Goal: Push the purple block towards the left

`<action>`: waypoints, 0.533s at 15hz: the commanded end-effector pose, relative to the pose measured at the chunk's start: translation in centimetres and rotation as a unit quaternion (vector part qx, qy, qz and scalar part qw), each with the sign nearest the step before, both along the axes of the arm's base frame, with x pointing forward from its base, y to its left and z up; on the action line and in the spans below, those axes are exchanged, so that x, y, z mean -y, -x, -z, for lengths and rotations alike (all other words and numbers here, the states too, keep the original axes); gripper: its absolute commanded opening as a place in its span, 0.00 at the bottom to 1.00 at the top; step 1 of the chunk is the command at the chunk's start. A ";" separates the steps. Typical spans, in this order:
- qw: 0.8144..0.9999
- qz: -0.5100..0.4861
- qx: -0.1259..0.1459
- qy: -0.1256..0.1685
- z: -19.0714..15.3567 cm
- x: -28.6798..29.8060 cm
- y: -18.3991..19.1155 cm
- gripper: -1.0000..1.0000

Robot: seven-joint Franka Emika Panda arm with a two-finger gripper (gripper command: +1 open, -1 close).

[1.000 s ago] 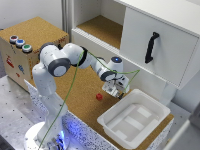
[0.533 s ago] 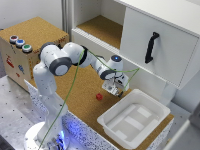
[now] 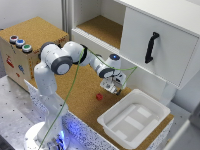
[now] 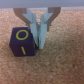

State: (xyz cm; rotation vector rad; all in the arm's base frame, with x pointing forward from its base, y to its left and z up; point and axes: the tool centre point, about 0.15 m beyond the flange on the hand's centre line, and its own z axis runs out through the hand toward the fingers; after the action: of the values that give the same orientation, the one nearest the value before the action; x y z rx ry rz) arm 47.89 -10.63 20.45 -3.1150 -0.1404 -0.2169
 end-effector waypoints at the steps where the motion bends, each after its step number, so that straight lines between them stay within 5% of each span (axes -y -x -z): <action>1: 0.999 0.010 -0.051 -0.008 -0.4 -2.7 -0.9 0.00; 8: 0.998 0.011 -0.063 -0.016 0.0 -7.9 -2.0 0.00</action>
State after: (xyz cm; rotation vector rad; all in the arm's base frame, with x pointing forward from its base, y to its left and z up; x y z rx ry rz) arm 48.16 -6.08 20.74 -3.1028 -0.1316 -0.1532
